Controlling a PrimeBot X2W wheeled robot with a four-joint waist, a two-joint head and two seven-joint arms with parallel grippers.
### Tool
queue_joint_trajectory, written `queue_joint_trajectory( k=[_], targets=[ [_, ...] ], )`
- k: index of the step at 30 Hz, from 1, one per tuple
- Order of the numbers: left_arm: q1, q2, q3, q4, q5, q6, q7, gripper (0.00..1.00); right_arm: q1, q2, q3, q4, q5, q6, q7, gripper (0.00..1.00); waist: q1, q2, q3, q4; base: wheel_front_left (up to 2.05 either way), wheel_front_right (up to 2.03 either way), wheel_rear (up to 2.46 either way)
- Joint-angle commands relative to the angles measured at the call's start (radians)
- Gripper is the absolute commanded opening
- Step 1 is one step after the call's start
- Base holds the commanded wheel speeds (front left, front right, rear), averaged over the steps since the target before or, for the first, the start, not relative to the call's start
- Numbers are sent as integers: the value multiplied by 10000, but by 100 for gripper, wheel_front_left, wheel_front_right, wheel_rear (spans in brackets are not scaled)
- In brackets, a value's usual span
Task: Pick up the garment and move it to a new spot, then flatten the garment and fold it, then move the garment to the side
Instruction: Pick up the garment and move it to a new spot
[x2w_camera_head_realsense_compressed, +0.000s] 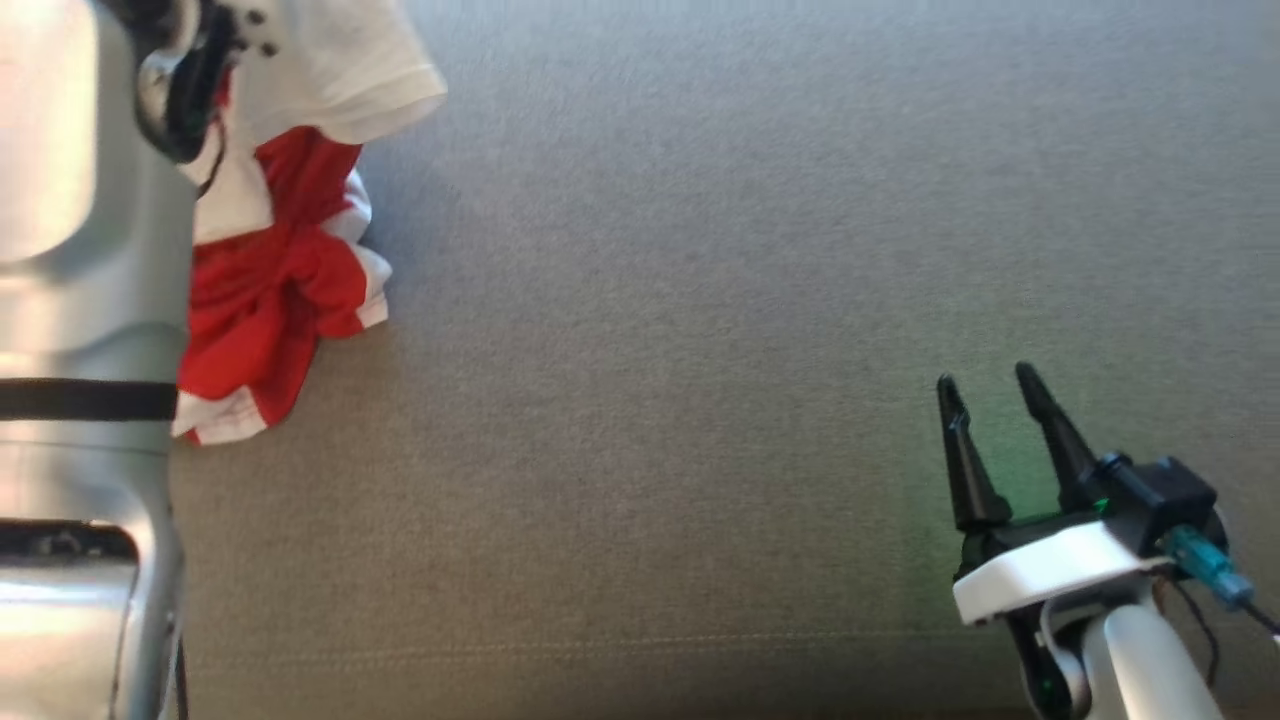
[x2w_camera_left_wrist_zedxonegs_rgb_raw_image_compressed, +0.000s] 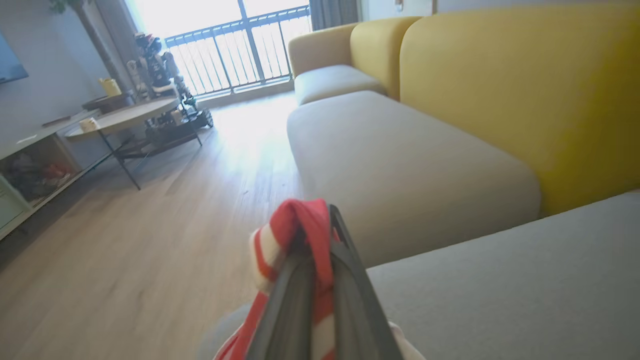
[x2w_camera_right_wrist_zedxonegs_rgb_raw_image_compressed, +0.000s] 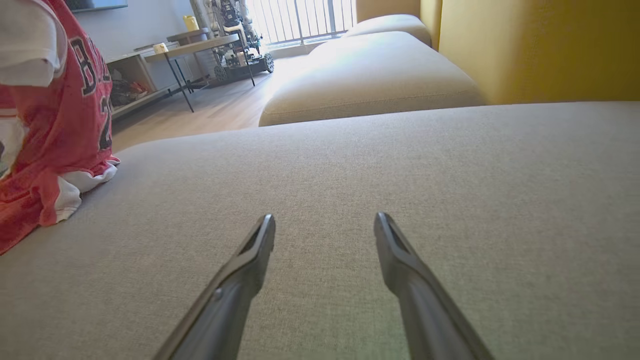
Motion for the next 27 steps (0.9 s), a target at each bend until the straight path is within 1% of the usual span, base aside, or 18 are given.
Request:
queue_joint_trajectory(
  k=[1,4,9,11,14,17,20,22,25,27],
  targets=[
    [-575,270,159,-726,-189,-56,59,0,22,-100,365,-246,131,-2,-95,100,0,0,-461,-462,0,0,0],
    [-712,-206,117,-1544,-865,-145,299,0,39,-100,569,-219,366,-2,-95,100,0,0,-716,-998,0,0,0],
    [-1016,-961,186,-2666,-2029,-189,567,0,-157,-100,872,-255,793,-2,-95,100,0,0,-790,-2237,0,0,0],
    [-1206,-1144,158,-2860,-2347,-189,611,0,-318,-100,998,-288,962,-2,-95,100,0,0,-709,-2796,0,0,0],
    [-1597,-1335,-32,-2882,-2490,-51,373,0,-548,-100,1057,-372,1269,-2,-95,100,0,0,-549,-3594,0,0,0],
    [-1919,-1446,-346,-2713,-2713,67,81,0,-644,-100,1028,-407,1521,-2,-95,100,0,0,-422,-4216,0,0,0],
    [-1997,-1482,-683,-2500,-2852,251,-197,0,-660,-100,960,-403,1686,-2,-95,100,0,0,-338,-4567,0,0,0],
    [-1707,-1490,-833,-2298,-3043,398,-281,0,-641,-100,936,-424,1741,-2,-95,100,0,0,-311,-4643,0,0,0],
    [-674,-1496,-904,-2115,-3815,424,-390,0,-598,-100,875,-495,1827,-2,-95,100,0,0,-226,-4631,0,0,0],
    [263,-1442,-928,-2019,-3928,467,-587,0,-615,-100,817,-557,1892,-2,-95,100,0,0,-73,-4564,0,0,0]
  ],
)
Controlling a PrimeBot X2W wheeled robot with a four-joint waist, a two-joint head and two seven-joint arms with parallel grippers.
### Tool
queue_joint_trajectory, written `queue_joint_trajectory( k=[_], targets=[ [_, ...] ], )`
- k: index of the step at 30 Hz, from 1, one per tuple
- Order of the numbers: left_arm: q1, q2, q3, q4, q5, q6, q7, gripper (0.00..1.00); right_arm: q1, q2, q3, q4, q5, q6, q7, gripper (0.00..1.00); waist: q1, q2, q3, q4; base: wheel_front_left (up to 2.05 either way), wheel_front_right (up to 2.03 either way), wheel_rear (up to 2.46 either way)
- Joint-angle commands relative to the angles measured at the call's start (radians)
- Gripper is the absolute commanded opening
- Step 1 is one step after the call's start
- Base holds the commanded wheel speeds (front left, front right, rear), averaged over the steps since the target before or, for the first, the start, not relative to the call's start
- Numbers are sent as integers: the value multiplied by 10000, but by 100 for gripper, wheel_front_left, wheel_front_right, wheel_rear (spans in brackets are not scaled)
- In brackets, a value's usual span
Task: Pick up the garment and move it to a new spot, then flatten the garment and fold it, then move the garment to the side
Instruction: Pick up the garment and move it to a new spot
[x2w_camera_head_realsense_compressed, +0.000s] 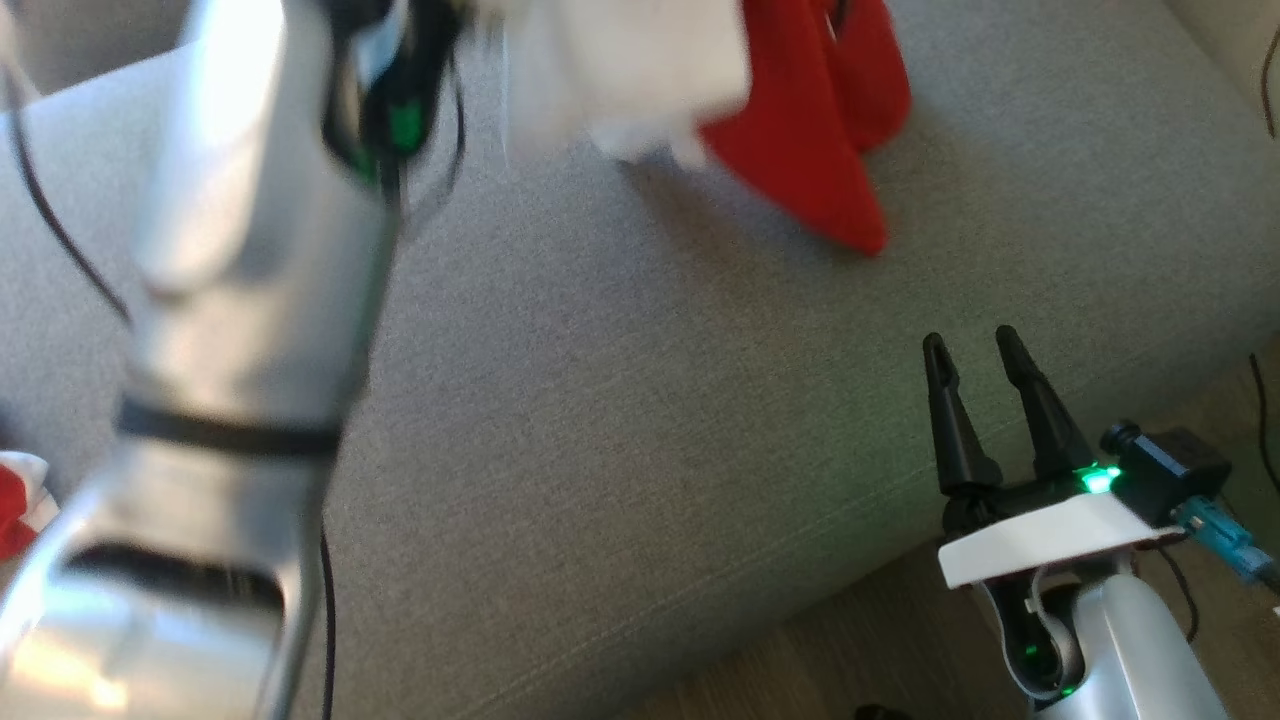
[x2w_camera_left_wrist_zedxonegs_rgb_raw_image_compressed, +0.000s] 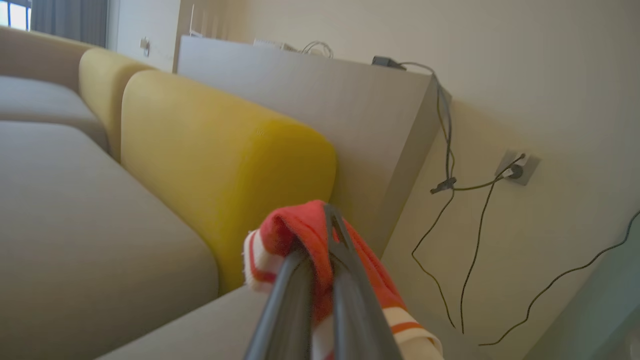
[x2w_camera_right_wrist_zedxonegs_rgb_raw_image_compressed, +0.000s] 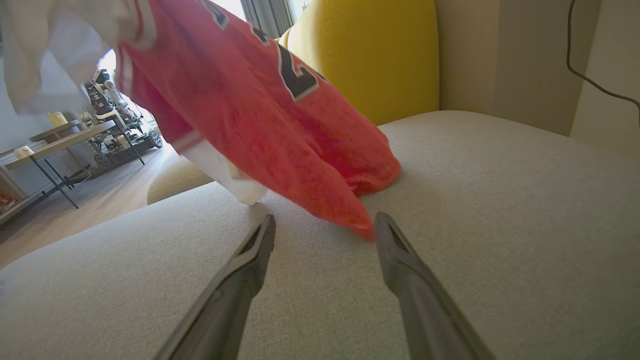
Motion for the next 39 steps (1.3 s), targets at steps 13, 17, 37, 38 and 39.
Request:
queue_joint_trajectory(
  k=[13,17,37,38,39],
  targets=[
    [4441,2216,1495,1191,-74,432,-3078,0,-228,-98,387,-223,-186,-2,-93,100,0,0,477,887,0,0,0],
    [4638,2264,1691,1629,-82,400,-3476,0,-248,-98,509,-96,-381,-2,-93,100,0,0,484,1179,0,0,0],
    [9236,647,2867,-4083,3313,1341,-3712,100,-1367,-98,-1286,2893,-4551,-2,-93,100,0,0,-274,2768,0,0,0],
    [9491,562,2831,-4295,3416,1346,-3712,100,-1507,-98,-1438,3156,-4562,-2,-93,100,0,0,-320,2855,0,0,0],
    [9738,490,2768,-4493,3522,1379,-3712,100,-1659,-98,-1600,3392,-4646,-2,-94,100,0,0,-369,2944,0,0,0]
  ],
)
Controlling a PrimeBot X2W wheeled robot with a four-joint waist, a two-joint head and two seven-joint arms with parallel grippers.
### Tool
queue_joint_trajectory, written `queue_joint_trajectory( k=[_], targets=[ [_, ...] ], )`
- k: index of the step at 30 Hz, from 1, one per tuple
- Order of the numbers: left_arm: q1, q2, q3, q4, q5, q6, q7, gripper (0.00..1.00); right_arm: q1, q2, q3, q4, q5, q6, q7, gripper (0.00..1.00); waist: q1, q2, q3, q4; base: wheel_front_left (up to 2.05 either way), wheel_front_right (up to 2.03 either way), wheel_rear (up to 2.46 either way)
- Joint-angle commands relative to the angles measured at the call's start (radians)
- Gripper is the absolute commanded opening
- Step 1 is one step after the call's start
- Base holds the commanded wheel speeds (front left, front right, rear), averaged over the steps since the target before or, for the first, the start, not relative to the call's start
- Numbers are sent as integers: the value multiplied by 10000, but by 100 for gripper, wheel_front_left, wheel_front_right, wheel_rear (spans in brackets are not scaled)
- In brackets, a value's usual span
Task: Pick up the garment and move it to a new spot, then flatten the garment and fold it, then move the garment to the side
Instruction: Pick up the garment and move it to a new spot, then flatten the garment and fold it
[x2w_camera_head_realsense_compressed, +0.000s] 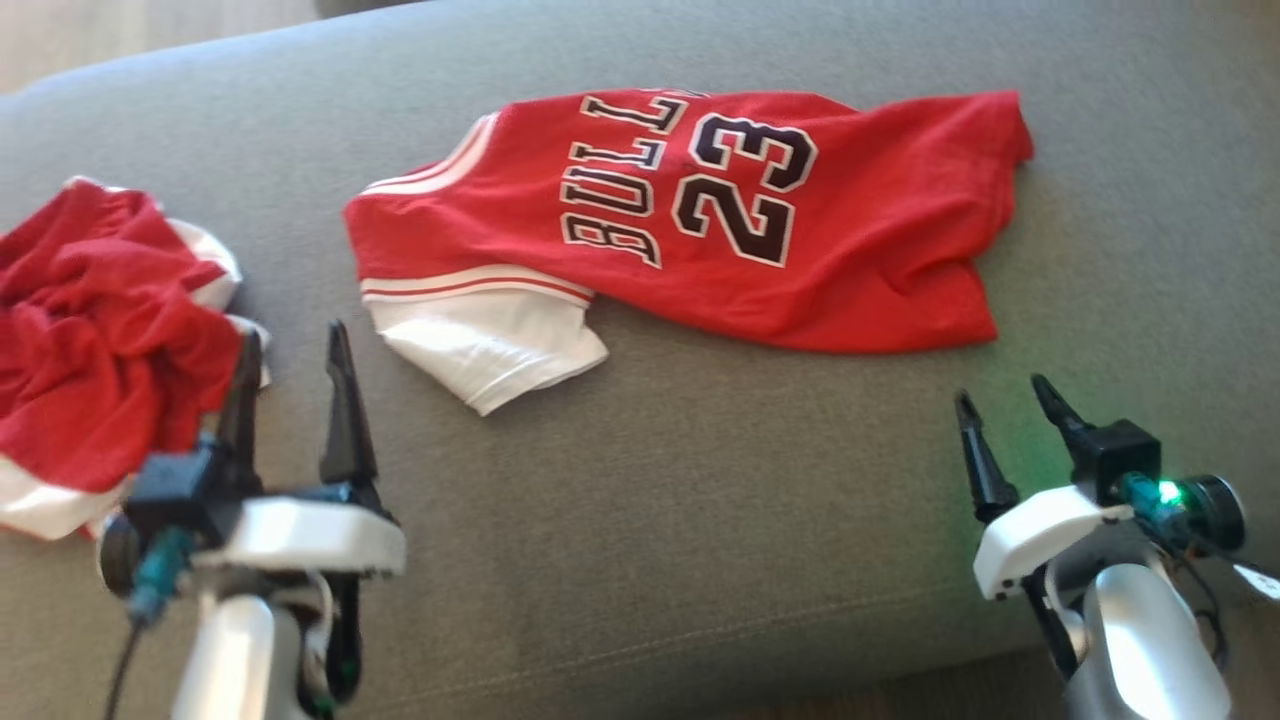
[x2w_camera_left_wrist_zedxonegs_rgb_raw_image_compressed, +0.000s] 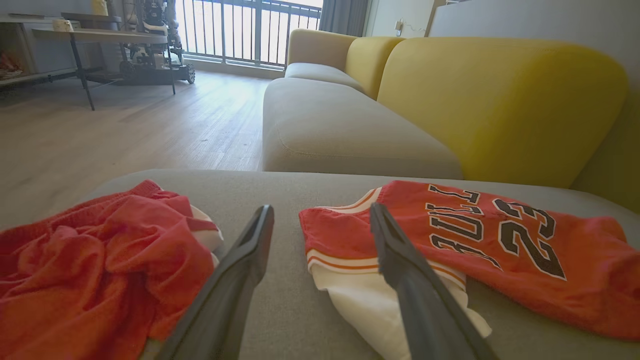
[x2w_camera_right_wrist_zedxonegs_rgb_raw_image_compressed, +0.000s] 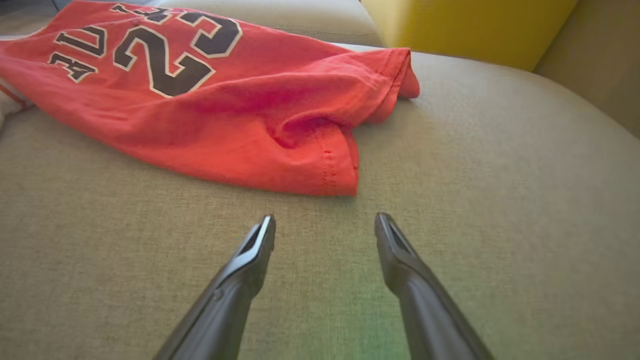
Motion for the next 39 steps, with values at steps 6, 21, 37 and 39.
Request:
queue_joint_trajectory(
  k=[6,21,37,39],
  targets=[
    [784,-111,-433,-1059,721,294,-121,100,-1369,-96,-544,1078,-417,-2,-95,100,0,0,-334,681,0,0,0],
    [999,-133,-1415,-1010,842,613,-122,100,-3336,-96,-3034,4391,-1589,-2,533,100,0,0,-569,1636,0,0,0],
    [1308,-135,-1798,-945,970,690,-122,100,-5022,-96,-2107,4322,58,-2,-90,0,0,0,-887,2076,0,0,0],
    [1224,-135,-1918,-921,992,664,-122,100,-5349,-96,-2140,4102,183,-2,-91,0,0,0,-761,2267,0,0,0]
  ],
)
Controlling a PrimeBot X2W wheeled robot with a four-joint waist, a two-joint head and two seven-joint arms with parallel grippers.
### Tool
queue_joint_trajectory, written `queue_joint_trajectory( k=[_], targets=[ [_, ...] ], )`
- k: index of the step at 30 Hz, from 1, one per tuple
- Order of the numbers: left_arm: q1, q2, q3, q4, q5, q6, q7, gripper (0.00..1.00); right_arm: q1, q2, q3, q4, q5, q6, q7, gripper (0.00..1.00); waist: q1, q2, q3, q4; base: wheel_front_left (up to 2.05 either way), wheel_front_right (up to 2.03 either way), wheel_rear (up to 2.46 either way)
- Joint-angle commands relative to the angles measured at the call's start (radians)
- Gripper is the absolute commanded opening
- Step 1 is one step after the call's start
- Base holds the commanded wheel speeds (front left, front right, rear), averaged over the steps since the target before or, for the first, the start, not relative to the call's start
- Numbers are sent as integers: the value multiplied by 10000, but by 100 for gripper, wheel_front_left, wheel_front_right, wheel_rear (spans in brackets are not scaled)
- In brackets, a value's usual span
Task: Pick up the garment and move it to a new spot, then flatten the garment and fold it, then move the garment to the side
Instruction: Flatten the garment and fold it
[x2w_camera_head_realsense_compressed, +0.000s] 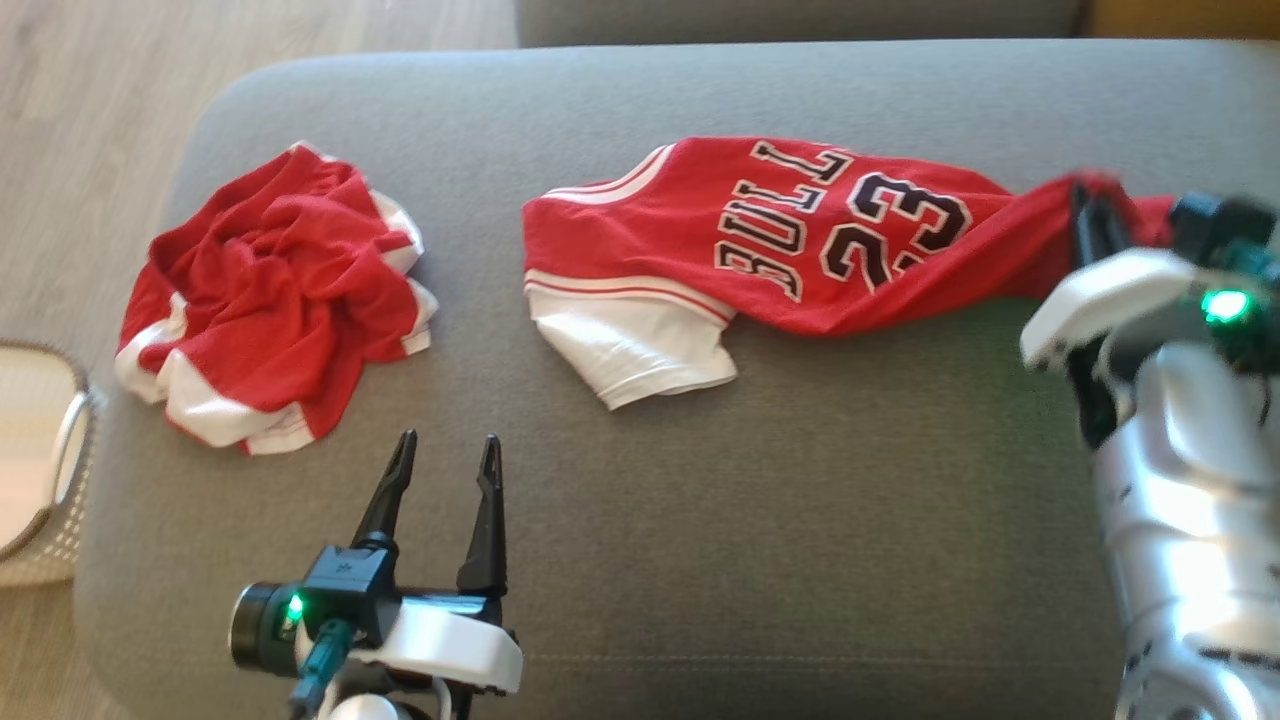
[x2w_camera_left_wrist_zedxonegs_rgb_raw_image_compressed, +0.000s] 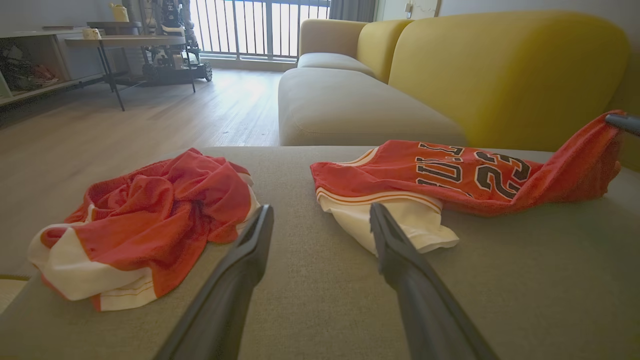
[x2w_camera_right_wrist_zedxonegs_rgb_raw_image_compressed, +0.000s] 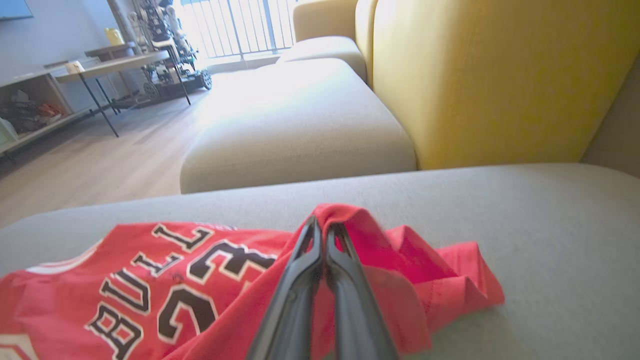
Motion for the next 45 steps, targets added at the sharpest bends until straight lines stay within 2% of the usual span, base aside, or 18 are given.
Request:
queue_joint_trajectory(
  k=[1,6,8,9,13,20,23,28,35,45],
  targets=[
    [-452,-16,213,-235,99,-22,-122,100,-490,17,109,-221,-36,-2,-115,0,0,-1,182,233,0,0,0],
    [-681,-16,-152,-106,-15,-47,-122,100,-1399,17,-947,633,-1041,-2,-5,0,0,-1,573,779,0,0,0],
    [-785,-16,-274,-53,-88,-37,-122,100,-1705,17,-1163,1102,-1263,-2,-5,48,0,-1,713,924,0,0,0],
    [-834,-16,-329,-23,-118,-34,-122,100,-1860,17,-1161,1390,-1273,-2,-17,100,0,-1,769,976,0,0,0],
    [-978,-16,-501,59,-213,22,-122,100,-2267,17,-577,2060,-1039,-2,-102,100,0,-1,904,1032,0,0,0],
    [-1007,-16,-508,9,-311,215,-122,100,-1443,17,1912,1040,293,-2,-115,100,0,-1,957,625,0,0,0],
    [-992,-16,-501,4,-373,253,-122,100,-1023,-4,2497,749,335,-2,-116,100,0,-1,946,492,0,0,0],
    [-1057,-16,-718,-60,-462,305,-122,100,-763,-1041,3365,418,24,-2,-50,100,0,-1,958,490,0,0,0],
    [-1097,-16,-894,-10,-457,309,-122,100,-1216,-2730,4619,410,-75,-2,868,100,0,-1,1085,925,0,0,0],
    [-1134,-16,-982,20,-509,357,-122,100,-1715,-3611,5951,935,608,-2,2066,100,0,-1,1130,1299,0,0,0]
  ],
)
